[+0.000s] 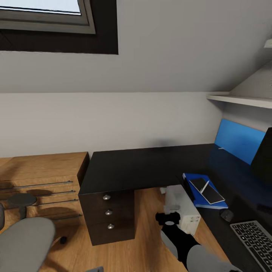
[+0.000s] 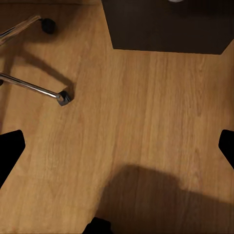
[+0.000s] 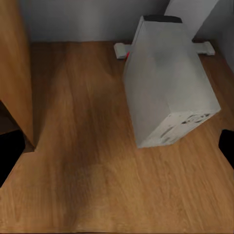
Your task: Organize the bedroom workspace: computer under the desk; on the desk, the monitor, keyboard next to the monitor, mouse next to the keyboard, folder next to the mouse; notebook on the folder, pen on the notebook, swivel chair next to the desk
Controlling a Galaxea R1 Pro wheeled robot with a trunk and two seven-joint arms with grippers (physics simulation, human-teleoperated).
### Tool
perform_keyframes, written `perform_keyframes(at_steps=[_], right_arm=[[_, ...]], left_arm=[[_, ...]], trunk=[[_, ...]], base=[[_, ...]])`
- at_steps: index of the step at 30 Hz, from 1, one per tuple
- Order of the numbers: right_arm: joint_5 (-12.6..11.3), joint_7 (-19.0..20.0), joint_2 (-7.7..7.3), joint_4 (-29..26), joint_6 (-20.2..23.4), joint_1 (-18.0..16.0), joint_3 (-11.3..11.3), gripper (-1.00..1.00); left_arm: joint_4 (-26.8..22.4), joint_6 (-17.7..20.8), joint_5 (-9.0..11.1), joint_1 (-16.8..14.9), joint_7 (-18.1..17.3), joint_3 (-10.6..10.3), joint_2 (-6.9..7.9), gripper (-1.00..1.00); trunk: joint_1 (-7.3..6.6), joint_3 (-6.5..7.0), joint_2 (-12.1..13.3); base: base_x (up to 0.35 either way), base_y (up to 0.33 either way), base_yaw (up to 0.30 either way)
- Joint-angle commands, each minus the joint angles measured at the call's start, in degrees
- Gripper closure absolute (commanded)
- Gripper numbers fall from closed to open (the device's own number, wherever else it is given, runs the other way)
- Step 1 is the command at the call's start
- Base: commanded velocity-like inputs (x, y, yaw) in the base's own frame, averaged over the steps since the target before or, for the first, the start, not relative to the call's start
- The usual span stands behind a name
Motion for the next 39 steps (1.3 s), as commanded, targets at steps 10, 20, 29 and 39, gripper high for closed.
perform_keyframes(at_steps=[10,20,29,39], right_arm=[[-0.2,9.7,1.11,16.7,-16.3,4.0,1.9,-1.00],[-0.5,12.0,0.96,20.0,-22.8,7.4,1.8,-1.00],[-0.7,12.1,1.17,21.0,-30.2,8.8,1.9,-1.00],[-0.7,12.0,1.13,21.6,-37.9,9.5,1.9,-1.00]], left_arm=[[0.2,0.1,0.4,-0.1,0.4,0.3,0.45,-1.00],[9.4,0.0,0.7,-0.1,-3.5,0.5,0.14,-1.00],[19.4,0.0,0.9,-0.3,-15.8,0.6,-0.34,-1.00],[19.4,-1.7,0.8,-0.3,-15.9,0.6,-0.47,-1.00]], trunk=[[-2.20,1.73,4.0],[-4.40,3.52,8.0],[-6.38,5.14,11.6],[-8.57,6.93,15.6]], base=[[-0.011,0.000,0.000],[0.000,0.000,0.000],[0.000,0.000,0.092],[0.000,0.000,0.274]])
